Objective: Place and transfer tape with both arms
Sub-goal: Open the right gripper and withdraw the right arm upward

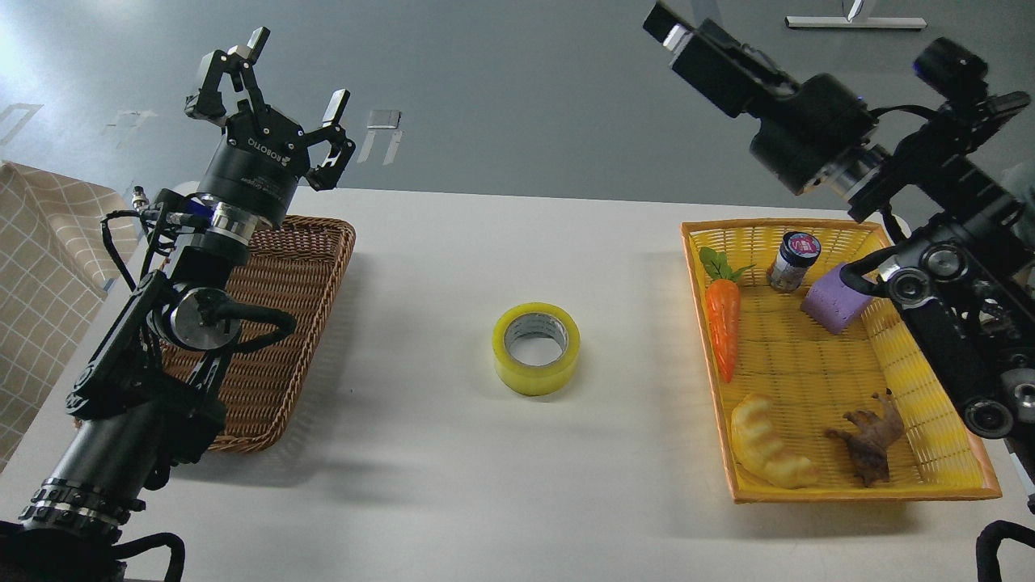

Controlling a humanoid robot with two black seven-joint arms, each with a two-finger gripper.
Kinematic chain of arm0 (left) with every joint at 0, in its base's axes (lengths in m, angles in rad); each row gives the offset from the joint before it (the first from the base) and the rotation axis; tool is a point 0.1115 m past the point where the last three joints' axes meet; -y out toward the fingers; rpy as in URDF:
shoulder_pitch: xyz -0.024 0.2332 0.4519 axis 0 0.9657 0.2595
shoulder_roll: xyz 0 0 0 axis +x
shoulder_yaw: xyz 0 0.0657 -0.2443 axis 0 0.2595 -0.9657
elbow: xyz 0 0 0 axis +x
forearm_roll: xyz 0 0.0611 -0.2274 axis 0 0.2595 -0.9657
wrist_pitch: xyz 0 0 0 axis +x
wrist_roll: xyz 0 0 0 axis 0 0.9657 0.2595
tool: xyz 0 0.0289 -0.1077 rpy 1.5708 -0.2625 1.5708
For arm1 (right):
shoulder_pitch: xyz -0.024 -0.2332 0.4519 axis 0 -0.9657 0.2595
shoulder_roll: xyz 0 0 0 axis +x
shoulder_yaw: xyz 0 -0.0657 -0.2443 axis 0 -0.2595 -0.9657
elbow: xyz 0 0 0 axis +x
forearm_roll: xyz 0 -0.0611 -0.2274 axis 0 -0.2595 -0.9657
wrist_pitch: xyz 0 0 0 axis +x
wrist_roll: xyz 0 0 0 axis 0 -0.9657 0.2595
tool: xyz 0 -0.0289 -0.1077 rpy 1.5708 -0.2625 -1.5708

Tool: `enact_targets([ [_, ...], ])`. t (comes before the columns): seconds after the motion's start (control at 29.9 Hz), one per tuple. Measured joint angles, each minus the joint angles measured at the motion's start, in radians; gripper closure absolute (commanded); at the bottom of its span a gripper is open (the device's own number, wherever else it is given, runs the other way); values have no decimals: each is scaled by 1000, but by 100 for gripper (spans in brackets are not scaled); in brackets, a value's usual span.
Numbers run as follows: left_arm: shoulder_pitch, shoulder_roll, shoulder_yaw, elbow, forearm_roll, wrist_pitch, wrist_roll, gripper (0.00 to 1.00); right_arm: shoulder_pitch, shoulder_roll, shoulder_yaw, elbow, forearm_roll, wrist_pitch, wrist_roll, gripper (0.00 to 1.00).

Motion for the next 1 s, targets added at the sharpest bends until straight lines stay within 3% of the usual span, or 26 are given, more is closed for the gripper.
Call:
enact_targets([
  [0.27,6,0,21,-34,17,-1,-2,2,-141,-56,197,17,484,41,19,0],
  [0.4,6,-12,16,-53,17,-2,-5,2,-184,-60,280,22,575,157,86,0],
  [0.5,21,-16,9,-82,17,3,-7,2,-191,-50,341,22,621,218,106,0],
  [0.77,77,-17,1,-193,18,8,-24,2,-242,-24,403,23,815,230,108,0],
  [1.0,112,-28,5,-255,61,8,-22,2,-268,-1,447,35,841,235,106,0],
])
